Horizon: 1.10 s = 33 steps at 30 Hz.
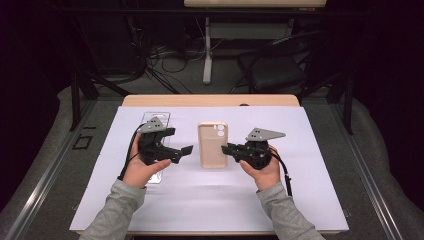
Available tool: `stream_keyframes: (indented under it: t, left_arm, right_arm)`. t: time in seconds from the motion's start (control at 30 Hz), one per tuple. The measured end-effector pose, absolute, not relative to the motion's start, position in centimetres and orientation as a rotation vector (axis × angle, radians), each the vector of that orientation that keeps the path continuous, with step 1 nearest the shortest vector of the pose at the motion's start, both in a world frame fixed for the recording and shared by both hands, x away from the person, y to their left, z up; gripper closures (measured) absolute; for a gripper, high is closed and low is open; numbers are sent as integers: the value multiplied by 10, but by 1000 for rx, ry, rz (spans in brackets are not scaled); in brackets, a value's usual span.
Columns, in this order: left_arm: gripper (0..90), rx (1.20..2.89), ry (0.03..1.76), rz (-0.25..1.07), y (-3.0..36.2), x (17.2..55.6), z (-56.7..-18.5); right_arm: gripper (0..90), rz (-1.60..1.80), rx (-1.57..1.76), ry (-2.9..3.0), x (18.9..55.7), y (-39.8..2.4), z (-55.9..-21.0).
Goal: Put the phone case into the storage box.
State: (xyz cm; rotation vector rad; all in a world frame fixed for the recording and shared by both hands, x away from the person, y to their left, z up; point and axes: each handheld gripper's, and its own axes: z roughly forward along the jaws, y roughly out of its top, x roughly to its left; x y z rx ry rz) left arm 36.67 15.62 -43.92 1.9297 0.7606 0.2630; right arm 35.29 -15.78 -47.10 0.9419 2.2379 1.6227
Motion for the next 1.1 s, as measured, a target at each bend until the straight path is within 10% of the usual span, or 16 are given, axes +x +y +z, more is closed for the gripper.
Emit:
stream_keyframes:
  t: [1.1]
  left_arm:
    - [21, 1894, 764, 437, 157, 351, -420]
  right_arm:
    - [814, 1476, 984, 2224, 339, -132, -479]
